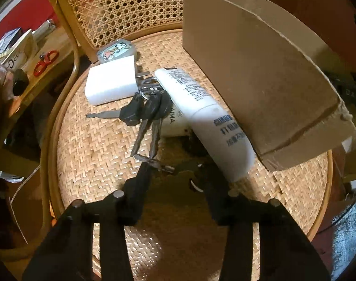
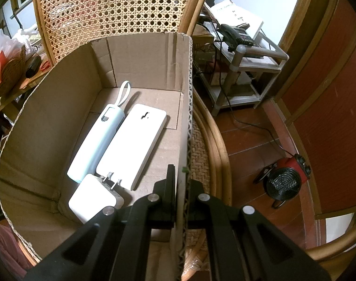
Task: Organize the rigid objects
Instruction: 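Move the open left tool back over the pile toward the key ring, then close the left tool on the key ring with black-headed keys, then lift the keys with the left tool and drop them into the box, then move the left tool back to the pile toward the second key bunch, then close the left tool on the black car keys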
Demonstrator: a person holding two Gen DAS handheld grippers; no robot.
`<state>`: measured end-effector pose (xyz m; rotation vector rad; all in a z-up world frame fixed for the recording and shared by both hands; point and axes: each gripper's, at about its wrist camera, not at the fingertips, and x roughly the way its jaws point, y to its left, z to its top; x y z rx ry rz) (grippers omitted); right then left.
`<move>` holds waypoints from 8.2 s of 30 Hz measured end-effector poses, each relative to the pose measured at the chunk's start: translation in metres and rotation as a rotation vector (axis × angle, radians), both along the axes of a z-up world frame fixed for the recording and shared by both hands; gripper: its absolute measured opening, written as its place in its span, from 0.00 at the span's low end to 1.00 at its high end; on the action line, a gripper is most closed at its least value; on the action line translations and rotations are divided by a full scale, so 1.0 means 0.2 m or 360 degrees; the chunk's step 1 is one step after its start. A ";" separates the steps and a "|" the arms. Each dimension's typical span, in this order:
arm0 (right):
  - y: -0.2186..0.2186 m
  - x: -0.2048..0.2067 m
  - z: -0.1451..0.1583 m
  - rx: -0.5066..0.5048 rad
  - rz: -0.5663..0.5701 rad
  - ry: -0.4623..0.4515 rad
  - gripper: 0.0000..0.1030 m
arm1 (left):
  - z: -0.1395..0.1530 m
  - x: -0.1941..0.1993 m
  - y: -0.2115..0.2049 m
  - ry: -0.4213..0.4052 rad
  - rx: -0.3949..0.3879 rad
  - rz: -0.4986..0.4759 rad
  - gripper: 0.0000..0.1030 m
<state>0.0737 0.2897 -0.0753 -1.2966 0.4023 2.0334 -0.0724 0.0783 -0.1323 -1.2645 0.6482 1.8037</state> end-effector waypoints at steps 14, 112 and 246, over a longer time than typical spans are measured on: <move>0.00 0.00 0.00 0.0001 0.0000 -0.0001 0.06 | 0.07 -0.12 -0.11 -0.0134 0.0184 0.0245 0.41; 0.01 0.00 -0.01 -0.0006 -0.0013 0.0003 0.06 | 0.57 0.27 0.25 0.0495 0.0504 0.0205 0.77; 0.01 -0.01 -0.01 -0.0009 -0.0014 0.0000 0.07 | 0.34 -0.23 -0.13 0.0097 0.0395 0.0388 0.03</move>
